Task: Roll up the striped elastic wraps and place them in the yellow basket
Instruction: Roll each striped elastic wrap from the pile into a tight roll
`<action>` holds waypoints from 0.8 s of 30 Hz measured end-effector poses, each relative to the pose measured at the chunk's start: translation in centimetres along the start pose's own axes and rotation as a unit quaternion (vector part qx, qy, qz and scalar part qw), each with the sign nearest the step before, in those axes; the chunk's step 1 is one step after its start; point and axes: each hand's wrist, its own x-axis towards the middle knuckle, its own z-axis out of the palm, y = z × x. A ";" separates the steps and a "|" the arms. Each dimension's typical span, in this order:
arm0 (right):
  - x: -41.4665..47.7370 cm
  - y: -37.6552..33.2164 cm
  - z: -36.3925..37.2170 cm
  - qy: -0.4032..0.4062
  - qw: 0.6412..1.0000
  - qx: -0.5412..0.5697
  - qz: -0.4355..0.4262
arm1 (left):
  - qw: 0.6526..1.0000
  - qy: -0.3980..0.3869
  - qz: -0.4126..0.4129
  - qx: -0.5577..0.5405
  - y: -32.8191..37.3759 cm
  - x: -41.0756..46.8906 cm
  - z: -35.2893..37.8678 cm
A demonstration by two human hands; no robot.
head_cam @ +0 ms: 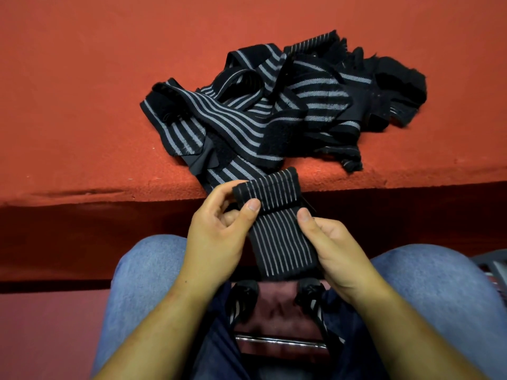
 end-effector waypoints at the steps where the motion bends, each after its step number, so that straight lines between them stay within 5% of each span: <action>1: 0.0 0.0 -0.1 0.003 1.000 0.003 0.000 | 1.000 0.004 0.001 -0.002 0.0 0.1 0.0; 9: -0.1 -0.6 0.3 -0.003 0.998 0.060 -0.009 | 0.999 -0.012 -0.021 -0.029 0.3 0.0 0.1; 24: 0.0 -0.7 0.1 0.017 0.996 0.084 -0.001 | 0.990 -0.097 0.022 0.098 0.2 -0.5 0.1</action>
